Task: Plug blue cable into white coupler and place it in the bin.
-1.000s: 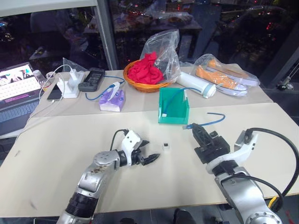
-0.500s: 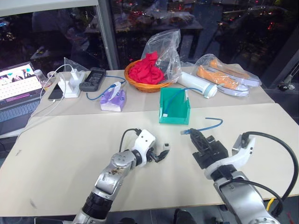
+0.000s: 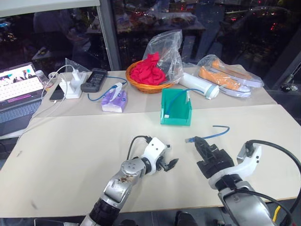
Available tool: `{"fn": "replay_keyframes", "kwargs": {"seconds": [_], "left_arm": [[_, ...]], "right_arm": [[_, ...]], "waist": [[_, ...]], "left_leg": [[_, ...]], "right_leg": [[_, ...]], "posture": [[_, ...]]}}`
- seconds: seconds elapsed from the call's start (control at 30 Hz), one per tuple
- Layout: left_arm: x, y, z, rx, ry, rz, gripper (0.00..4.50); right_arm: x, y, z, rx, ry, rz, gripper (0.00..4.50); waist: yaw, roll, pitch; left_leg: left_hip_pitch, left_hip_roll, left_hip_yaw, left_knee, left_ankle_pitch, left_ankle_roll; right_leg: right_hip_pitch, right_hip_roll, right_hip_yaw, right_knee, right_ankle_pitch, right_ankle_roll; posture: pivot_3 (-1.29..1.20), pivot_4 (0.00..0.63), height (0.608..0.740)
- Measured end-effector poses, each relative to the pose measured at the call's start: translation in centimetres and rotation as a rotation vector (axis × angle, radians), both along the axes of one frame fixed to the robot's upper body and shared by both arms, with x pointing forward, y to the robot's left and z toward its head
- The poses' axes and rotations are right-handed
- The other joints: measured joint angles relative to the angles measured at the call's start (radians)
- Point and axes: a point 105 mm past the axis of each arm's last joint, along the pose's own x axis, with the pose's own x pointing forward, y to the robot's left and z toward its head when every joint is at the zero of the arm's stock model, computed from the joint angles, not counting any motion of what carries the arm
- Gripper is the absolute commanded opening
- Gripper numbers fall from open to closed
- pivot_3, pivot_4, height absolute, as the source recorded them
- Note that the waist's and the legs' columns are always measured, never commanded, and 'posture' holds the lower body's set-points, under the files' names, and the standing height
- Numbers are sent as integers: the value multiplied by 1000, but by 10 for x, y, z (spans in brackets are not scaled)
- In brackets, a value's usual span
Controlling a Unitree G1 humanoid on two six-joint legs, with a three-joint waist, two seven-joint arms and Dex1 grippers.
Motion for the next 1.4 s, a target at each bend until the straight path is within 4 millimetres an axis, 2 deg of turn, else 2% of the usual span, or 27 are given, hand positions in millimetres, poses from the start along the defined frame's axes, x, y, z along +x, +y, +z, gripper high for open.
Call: {"fn": "replay_keyframes", "kwargs": {"seconds": [0.03,0.13,0.17,0.23,0.37,0.5,0.6,0.7,0.77,0.87,0.97,1.1,1.3,1.4], "left_arm": [[1,-1,0,-4,-2,8,4153],[5,-5,0,-12,-12,32,3447],[8,-6,0,-14,-18,42,2897],[11,-6,-1,-13,-22,49,2403],[14,-6,-1,-23,-30,66,828],[16,-9,-1,-31,-42,46,800],[17,-5,1,-17,-92,-43,800],[16,0,12,-8,-172,-239,800],[9,3,20,-28,-203,-430,800],[-2,8,26,-49,-186,-774,800],[-5,11,26,-40,-197,-961,800],[-3,12,11,44,-199,-1088,800],[13,9,13,235,-276,-1175,800],[14,9,9,273,-272,-1189,800]], "right_arm": [[0,-1,0,-5,1,-3,0],[-1,-3,-1,-12,2,-13,0],[-2,-5,-3,-16,8,-17,0],[-3,-6,-5,-18,13,-19,0],[-4,-8,-6,-25,3,-19,0],[-5,-10,-6,-28,0,-24,0],[-5,-11,-7,-29,1,-31,0],[-5,-11,-6,-25,-4,-32,0],[-4,-10,-3,-18,-16,-32,0],[-1,-8,5,3,-50,-37,0],[0,-7,7,9,-60,-45,0],[1,-7,10,21,-68,-69,0],[2,-5,12,24,-80,-98,0],[2,-5,13,19,-87,-107,0]], "waist": [[1,0,0],[5,0,0],[7,0,0],[10,0,0],[12,0,0],[18,0,0],[17,0,0],[18,0,0],[18,0,0],[19,0,0],[18,0,0],[15,0,0],[10,0,0],[5,0,0]], "left_leg": [[0,0,0,0,0,0],[0,0,0,0,0,0],[0,0,0,0,0,0],[0,0,0,0,0,0],[0,0,0,0,0,0],[0,0,0,0,0,0],[0,0,0,0,0,0],[0,0,0,0,0,0],[0,0,0,0,0,0],[0,0,0,0,0,0],[0,0,0,0,-1,2],[-2,-1,1,1,0,-1],[-4,-3,1,1,-1,1],[-4,-3,1,1,-1,2]], "right_leg": [[0,0,0,0,0,0],[1,0,0,0,0,0],[1,0,0,-1,0,0],[1,0,0,-1,0,0],[1,0,0,-1,0,0],[1,0,0,-1,0,0],[1,0,0,-1,0,0],[1,0,0,-1,0,0],[1,0,0,-1,0,0],[1,0,0,-2,0,0],[3,0,0,-7,1,0],[3,0,-1,-9,2,2],[4,-1,-1,-12,4,5],[4,-1,-1,-13,4,5]], "posture": [[0,150,740],[0,150,740],[0,150,740],[0,150,740],[0,150,740],[0,150,740],[0,150,740],[0,150,740],[0,150,740],[0,150,740],[0,150,740],[0,150,740],[0,150,740],[0,150,740]]}}
